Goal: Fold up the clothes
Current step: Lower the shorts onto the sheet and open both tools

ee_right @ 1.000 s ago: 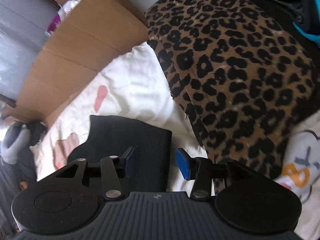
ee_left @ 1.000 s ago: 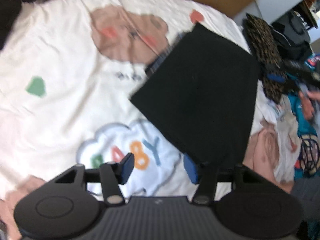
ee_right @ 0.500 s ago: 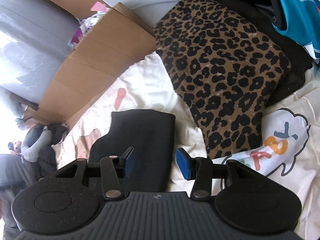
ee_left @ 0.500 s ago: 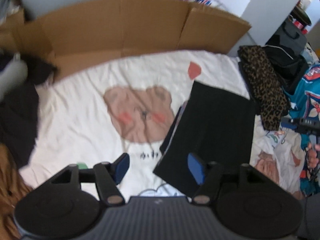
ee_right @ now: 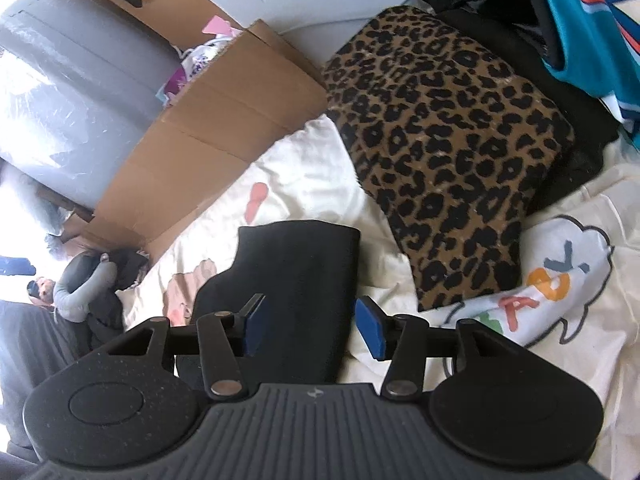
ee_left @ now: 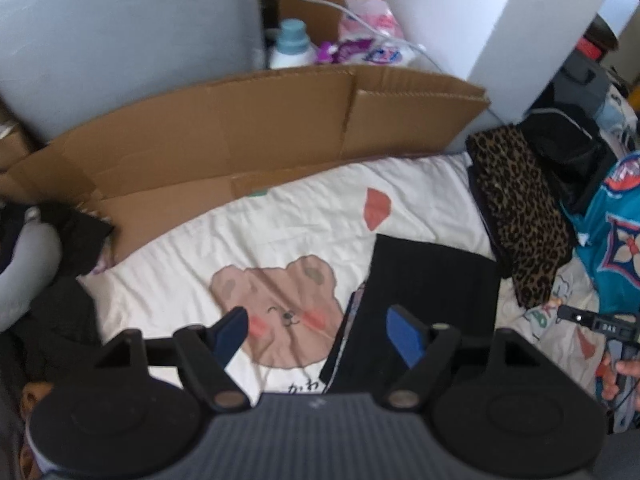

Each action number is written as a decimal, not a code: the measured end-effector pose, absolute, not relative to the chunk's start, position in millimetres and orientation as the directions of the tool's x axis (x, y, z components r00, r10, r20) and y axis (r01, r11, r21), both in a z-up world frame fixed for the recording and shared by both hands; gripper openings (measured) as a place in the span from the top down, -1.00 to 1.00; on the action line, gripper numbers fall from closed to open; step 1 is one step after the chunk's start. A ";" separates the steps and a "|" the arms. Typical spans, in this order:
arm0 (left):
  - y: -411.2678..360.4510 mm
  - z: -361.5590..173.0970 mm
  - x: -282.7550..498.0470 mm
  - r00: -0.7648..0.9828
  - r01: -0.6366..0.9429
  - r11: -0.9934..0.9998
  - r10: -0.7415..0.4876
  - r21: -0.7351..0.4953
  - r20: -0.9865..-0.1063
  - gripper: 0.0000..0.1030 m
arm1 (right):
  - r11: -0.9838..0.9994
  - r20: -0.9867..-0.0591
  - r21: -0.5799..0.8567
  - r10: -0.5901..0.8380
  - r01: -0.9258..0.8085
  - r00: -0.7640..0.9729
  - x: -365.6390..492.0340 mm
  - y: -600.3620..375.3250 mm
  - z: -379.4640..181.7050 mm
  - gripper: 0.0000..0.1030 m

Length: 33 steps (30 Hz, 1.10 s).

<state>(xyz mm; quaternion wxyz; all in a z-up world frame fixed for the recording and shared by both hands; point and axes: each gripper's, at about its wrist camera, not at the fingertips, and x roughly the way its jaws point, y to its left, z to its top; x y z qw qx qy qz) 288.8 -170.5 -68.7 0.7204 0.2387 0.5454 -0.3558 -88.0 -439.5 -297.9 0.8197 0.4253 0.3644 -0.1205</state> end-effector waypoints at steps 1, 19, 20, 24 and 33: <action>-176.2 -77.2 288.9 0.141 0.779 0.625 -0.253 -0.051 -0.957 -0.52 | 0.607 -0.703 0.607 0.108 0.514 0.703 -89.5 -439.8 -299.6 -0.09; -239.3 -216.8 270.1 0.013 0.845 0.516 -0.282 -0.140 -0.959 -0.52 | 0.578 -0.706 0.616 0.104 0.535 0.700 -100.1 -421.8 -352.1 -0.10; -241.7 -222.0 269.1 0.018 0.846 0.517 -0.277 -0.133 -0.961 -0.52 | 0.577 -0.705 0.617 0.104 0.535 0.701 -100.4 -420.4 -353.8 -0.09; -242.4 -243.9 270.3 -0.017 0.821 0.546 -0.267 -0.166 -0.963 -0.52 | 0.568 -0.694 0.632 0.113 0.527 0.711 -102.0 -414.5 -360.8 -0.10; -223.4 -271.7 275.4 -0.031 0.807 0.570 -0.218 -0.153 -0.975 -0.53 | 0.560 -0.700 0.634 0.120 0.534 0.704 -90.5 -409.6 -381.6 -0.09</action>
